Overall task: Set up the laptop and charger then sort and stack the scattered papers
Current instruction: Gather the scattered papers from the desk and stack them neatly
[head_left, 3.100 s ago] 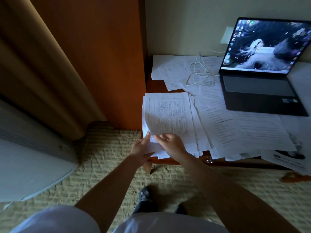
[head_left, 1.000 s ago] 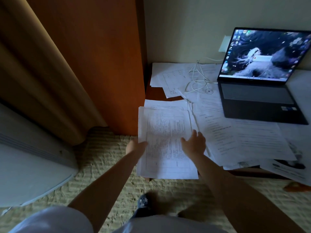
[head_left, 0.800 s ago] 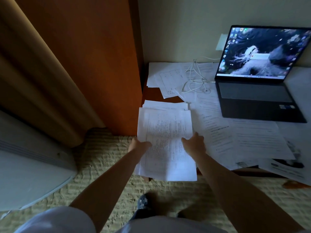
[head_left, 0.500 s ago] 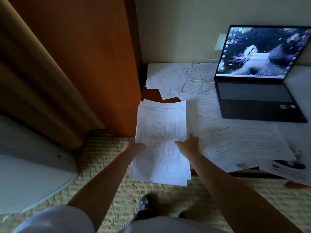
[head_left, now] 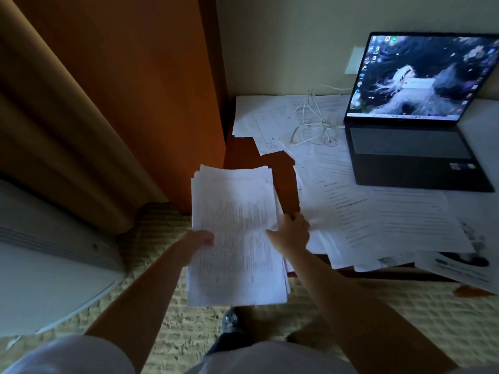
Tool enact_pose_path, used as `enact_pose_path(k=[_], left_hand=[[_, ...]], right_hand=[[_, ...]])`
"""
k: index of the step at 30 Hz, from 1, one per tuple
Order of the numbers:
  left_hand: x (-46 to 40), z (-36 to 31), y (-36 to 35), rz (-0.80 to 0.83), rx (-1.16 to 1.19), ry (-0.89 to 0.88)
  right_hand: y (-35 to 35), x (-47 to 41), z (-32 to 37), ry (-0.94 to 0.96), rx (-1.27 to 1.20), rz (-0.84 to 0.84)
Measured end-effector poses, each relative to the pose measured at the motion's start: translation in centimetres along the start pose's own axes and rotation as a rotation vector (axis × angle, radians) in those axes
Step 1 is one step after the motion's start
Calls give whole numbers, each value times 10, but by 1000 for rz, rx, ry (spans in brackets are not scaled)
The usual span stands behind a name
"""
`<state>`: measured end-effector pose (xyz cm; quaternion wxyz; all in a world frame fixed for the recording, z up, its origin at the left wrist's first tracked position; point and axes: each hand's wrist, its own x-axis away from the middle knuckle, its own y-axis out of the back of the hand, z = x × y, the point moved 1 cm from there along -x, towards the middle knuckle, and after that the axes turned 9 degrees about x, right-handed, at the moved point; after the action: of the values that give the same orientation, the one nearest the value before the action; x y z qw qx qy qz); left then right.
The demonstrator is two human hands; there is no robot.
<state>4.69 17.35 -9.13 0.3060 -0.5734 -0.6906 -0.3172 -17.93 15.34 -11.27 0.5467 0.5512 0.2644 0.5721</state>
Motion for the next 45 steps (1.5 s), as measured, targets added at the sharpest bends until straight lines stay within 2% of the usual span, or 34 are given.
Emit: enact_pose_path(k=[2,4,7,10,13,16,18,21,25,32,36,40,45], left_hand=[[2,-1,2,67,-4,14],[-4,-2,1,78,38,16],[-20,0,-5,-77,68,-92],[-14,-1,-12,-166,-87,-269],[4,-13,-17,-259,-193,-502],[33,-39,-26,-420,-57,-792],[59,-64,-35,-392,116,-920],[79,-86,-38,-279,233,-1018],[76,-90,-29,-231,301,-993],[79,-100,-30,-273,232,-1003],[86,-111,-34,-190,314,-1014],[76,-101,-33,-66,250,-926],[76,-105,-32,-54,265,-873]], right_hand=[[0,-4,-3,-43,-68,6],[0,-7,3,-79,-275,66],[1,-8,13,-193,-657,192],[6,0,11,-214,-732,240],[26,11,19,-56,-732,127],[65,20,44,194,-794,-255],[90,18,61,266,-836,-429],[116,15,68,286,-884,-499],[127,21,57,279,-926,-523],[140,19,63,269,-913,-554],[145,20,63,291,-942,-612],[123,16,49,227,-915,-501],[127,14,54,156,-947,-485]])
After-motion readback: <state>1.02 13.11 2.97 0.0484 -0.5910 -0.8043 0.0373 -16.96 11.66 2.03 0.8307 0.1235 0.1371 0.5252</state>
